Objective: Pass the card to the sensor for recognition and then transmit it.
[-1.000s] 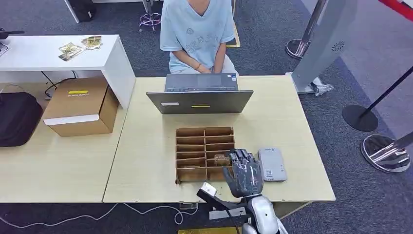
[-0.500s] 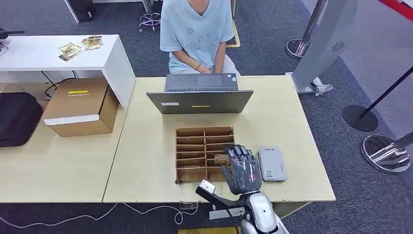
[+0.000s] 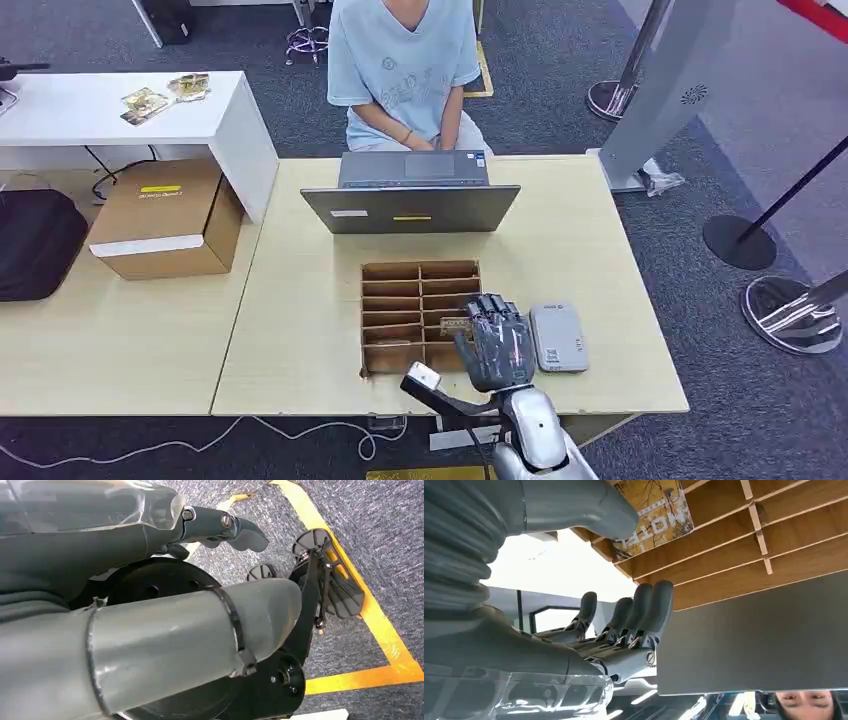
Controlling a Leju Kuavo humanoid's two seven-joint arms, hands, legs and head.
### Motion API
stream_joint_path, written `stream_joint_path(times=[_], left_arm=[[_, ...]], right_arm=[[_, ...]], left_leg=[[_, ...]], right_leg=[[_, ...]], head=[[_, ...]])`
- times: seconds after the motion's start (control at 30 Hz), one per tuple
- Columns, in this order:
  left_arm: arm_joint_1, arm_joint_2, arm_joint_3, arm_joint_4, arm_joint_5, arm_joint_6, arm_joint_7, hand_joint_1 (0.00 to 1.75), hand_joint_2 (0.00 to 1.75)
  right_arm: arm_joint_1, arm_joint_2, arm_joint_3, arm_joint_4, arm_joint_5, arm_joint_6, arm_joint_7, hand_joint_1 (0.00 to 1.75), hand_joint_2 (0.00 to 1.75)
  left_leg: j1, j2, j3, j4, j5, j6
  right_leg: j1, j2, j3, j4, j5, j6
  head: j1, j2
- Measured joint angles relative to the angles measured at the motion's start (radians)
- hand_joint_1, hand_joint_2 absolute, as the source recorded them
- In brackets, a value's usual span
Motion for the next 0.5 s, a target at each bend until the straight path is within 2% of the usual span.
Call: stream_joint_path(times=[0.17, 0.47, 0.5], left_arm=[[0.000, 0.000, 0.000, 0.000, 0.000, 0.000, 0.000, 0.00, 0.00], [0.000, 0.000, 0.000, 0.000, 0.000, 0.000, 0.000, 0.00, 0.00], [0.000, 0.000, 0.000, 0.000, 0.000, 0.000, 0.000, 0.00, 0.00]], right_arm=[[-0.004, 0.002, 0.000, 0.004, 0.001, 0.002, 0.000, 0.73, 1.75], [-0.004, 0.003, 0.000, 0.006, 0.002, 0.003, 0.001, 0.82, 1.75], [-0.004, 0.003, 0.000, 0.006, 0.003, 0.003, 0.001, 0.79, 1.75]], left_leg=[[0.000, 0.000, 0.000, 0.000, 0.000, 0.000], [0.000, 0.000, 0.000, 0.000, 0.000, 0.000], [0.000, 0.000, 0.000, 0.000, 0.000, 0.000]], right_leg=[[0.000, 0.000, 0.000, 0.000, 0.000, 0.000], [0.000, 0.000, 0.000, 0.000, 0.000, 0.000], [0.000, 0.000, 0.000, 0.000, 0.000, 0.000]], head=[[0.000, 0.000], [0.000, 0.000], [0.000, 0.000]])
